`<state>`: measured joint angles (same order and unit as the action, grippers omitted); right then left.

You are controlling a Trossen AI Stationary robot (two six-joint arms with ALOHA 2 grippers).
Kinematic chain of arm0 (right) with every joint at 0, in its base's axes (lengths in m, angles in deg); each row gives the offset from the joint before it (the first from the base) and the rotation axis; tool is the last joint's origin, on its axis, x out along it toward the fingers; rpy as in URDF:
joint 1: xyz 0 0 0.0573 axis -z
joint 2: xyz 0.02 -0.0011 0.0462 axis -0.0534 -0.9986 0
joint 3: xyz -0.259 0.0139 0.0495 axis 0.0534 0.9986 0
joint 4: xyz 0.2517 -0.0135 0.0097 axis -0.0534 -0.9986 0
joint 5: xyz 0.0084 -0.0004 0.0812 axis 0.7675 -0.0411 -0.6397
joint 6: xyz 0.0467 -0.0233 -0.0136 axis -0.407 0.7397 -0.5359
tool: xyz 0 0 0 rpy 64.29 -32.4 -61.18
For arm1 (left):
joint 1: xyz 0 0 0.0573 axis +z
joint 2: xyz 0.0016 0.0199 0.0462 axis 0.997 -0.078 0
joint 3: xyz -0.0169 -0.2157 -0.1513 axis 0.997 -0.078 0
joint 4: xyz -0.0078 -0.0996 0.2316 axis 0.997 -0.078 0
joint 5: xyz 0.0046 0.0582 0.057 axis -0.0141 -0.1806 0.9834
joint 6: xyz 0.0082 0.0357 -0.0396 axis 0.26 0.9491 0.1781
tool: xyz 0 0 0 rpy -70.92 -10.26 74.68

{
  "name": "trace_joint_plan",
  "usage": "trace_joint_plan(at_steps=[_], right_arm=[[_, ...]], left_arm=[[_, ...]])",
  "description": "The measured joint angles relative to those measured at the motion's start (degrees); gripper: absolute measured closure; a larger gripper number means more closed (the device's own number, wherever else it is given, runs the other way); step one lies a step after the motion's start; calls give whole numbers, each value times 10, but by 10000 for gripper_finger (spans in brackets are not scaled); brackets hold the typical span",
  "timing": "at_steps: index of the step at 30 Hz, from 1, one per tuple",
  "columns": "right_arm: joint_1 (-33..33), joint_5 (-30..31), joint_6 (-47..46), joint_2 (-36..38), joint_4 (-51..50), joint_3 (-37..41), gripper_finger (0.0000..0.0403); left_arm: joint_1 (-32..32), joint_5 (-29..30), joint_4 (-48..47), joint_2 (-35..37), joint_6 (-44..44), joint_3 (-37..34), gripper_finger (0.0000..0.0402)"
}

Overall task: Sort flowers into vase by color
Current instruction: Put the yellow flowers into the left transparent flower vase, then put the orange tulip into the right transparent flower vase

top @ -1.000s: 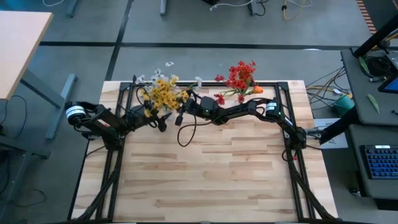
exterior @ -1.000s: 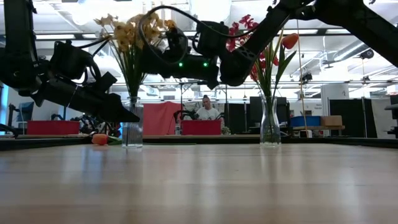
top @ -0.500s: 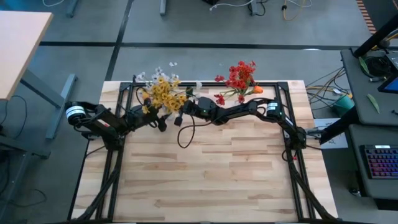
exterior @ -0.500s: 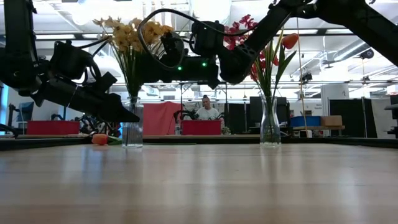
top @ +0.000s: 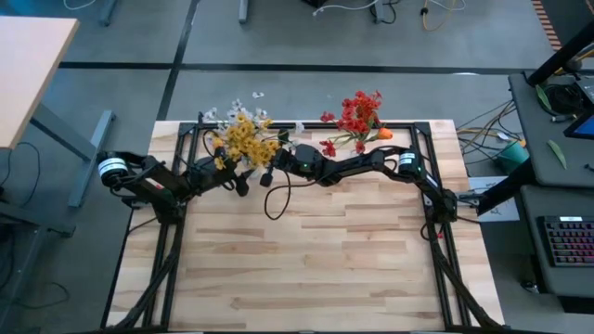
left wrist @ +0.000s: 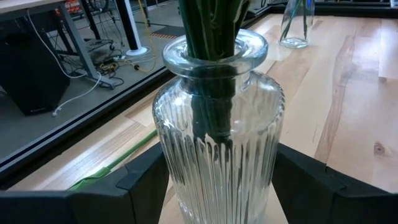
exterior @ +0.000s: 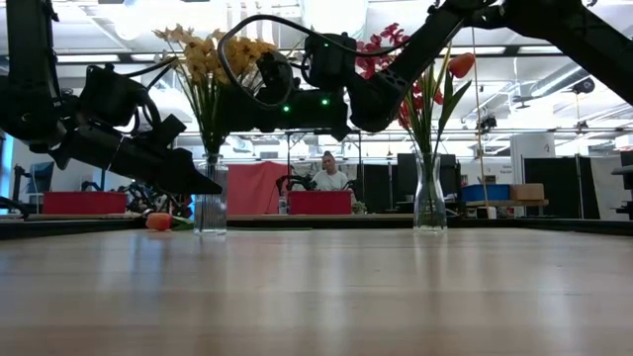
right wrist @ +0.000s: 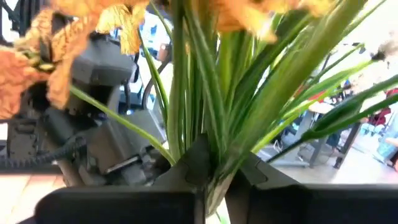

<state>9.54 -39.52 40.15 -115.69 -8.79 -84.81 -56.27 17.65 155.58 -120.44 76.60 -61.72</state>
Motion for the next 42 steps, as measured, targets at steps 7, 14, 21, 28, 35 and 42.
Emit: trace_joint_plan(at_steps=[7,14,21,28,35,42], right_arm=[[-4,4,-1,5,-16,2,318],[-9,4,-5,8,-27,2,239],[-10,4,-18,37,-107,1,177],[-10,2,-38,83,-240,0,135],[-14,-2,-61,122,-343,0,119],[-17,-2,-94,171,-451,0,119]], left_arm=[[0,0,0,0,1,0,167],[-1,10,2,0,-6,0,167],[0,21,2,0,-12,0,167],[0,21,2,0,-13,0,167],[0,21,2,0,-13,0,167],[0,29,2,0,-13,0,161]])
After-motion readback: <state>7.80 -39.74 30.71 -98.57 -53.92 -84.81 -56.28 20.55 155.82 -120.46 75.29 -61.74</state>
